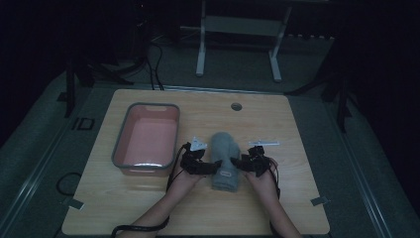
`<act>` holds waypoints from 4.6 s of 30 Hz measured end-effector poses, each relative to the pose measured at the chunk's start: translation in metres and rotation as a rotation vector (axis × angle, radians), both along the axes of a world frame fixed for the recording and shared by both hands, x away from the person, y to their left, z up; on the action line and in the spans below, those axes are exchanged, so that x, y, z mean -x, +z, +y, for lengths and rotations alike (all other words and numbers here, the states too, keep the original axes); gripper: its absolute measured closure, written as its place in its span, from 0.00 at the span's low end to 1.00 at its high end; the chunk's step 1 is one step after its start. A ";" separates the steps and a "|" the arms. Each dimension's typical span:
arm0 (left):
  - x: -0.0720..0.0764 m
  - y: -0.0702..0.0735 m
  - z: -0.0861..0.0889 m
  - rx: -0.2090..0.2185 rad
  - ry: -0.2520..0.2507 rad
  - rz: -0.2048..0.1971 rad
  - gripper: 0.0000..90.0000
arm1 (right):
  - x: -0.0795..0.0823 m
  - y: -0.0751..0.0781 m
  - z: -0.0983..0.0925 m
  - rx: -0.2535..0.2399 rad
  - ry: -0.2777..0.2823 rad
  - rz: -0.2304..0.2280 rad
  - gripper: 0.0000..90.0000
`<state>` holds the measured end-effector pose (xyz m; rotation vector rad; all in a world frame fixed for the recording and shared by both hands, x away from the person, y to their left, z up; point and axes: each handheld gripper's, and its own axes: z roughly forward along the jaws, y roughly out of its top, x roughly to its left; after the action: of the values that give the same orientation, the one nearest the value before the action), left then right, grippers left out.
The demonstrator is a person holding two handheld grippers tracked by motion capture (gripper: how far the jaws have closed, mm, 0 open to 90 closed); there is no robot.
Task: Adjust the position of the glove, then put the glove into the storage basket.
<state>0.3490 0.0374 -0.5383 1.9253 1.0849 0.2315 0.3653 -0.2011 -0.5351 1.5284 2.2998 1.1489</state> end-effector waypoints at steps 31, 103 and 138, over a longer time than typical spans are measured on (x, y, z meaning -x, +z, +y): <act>-0.025 -0.017 -0.011 0.062 -0.198 0.140 0.87 | -0.006 -0.012 -0.004 -0.067 0.085 0.053 0.88; -0.043 0.084 0.219 0.026 0.005 0.102 0.90 | -0.067 0.086 0.222 -0.174 0.332 0.007 0.90; -0.071 0.037 0.186 -0.414 0.144 0.218 0.49 | -0.083 0.071 0.226 0.024 0.339 -0.050 0.40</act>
<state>0.4196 0.2230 -0.5010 2.2799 1.4088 0.3545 0.4479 0.0252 -0.4644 1.1139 2.5944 1.2108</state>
